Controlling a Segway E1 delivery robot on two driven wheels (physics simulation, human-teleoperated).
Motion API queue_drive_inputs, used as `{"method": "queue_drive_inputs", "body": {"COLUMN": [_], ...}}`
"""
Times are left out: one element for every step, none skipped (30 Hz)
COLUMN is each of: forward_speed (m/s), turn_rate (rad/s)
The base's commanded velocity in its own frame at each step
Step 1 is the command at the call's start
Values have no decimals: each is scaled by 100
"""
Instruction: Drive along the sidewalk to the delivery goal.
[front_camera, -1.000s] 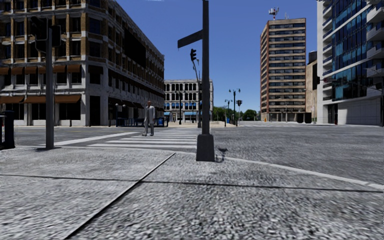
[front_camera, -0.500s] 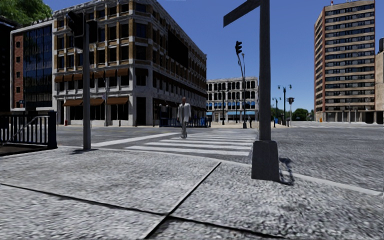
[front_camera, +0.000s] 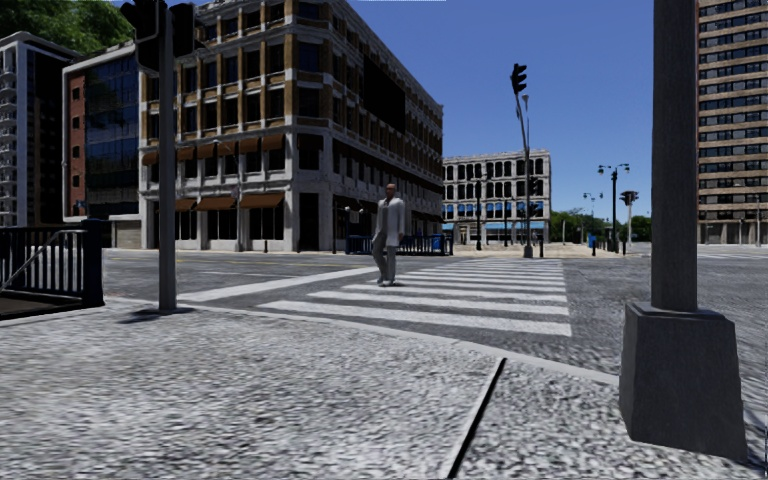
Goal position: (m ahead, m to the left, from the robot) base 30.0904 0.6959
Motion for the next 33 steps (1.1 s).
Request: {"method": "queue_drive_inputs", "body": {"forward_speed": [200,200,200,200,200,200,200,200,200,200,200,200,200,200,200,200,200,200,200,200,200,200,200,200,200,200,200,200,200,200,200,200,200], "turn_rate": [-33,-42,-42,-43,-43,-44,-44,-44,-44,-44,-44,-44,-44,-44,-44,-44,-43,-43,-42,-42,-42,-42,-42,-42,-42,-42,-42,-42,-42,-42,-42,-42,-42]}}
